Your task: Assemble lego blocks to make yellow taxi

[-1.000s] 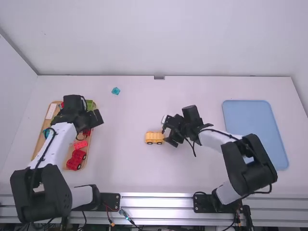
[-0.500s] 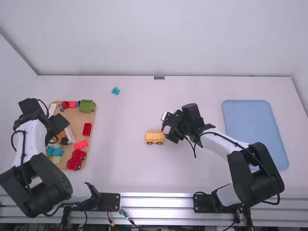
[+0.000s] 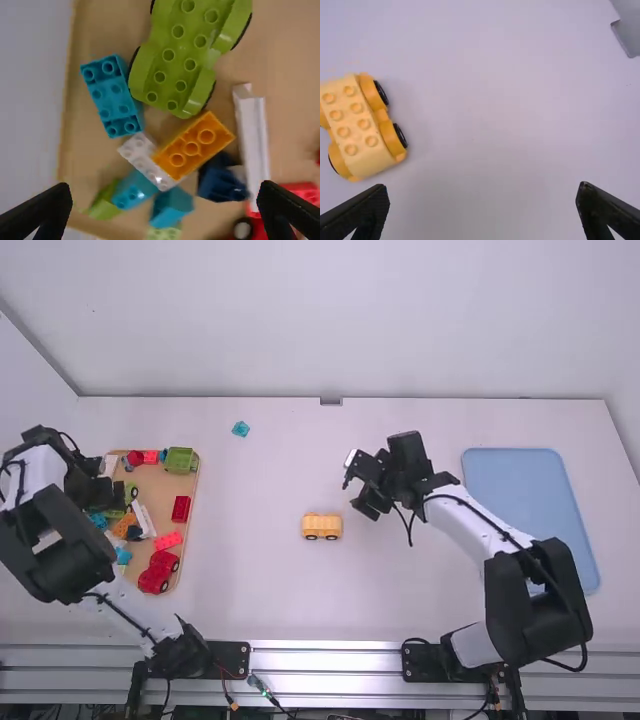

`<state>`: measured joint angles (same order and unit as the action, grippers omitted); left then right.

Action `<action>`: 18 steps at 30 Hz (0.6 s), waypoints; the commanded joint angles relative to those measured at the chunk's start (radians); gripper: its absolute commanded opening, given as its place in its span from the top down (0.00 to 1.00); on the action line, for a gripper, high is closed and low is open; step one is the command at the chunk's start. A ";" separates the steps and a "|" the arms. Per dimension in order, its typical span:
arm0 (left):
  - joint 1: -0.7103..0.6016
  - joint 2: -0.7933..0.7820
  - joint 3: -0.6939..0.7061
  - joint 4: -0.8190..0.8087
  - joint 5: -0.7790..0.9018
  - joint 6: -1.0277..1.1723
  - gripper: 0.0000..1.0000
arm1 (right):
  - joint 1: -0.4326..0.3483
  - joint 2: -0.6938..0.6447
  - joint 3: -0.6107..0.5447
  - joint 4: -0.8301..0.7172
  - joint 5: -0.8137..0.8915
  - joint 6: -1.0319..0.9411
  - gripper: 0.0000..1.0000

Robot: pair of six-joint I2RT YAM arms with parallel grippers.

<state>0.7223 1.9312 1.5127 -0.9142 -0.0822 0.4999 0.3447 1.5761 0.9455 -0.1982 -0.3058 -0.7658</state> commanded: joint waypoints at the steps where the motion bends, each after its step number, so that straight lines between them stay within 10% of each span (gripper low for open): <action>1: -0.002 0.000 0.016 -0.002 -0.017 0.376 0.21 | -0.004 -0.022 0.050 -0.037 0.000 0.006 0.01; 18: 0.036 0.000 -0.063 0.022 0.108 0.688 0.27 | -0.004 -0.022 0.071 -0.049 0.000 0.006 0.01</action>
<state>0.7486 1.9327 1.4670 -0.8848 0.0147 1.1404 0.3428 1.5757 0.9882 -0.2562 -0.3038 -0.7643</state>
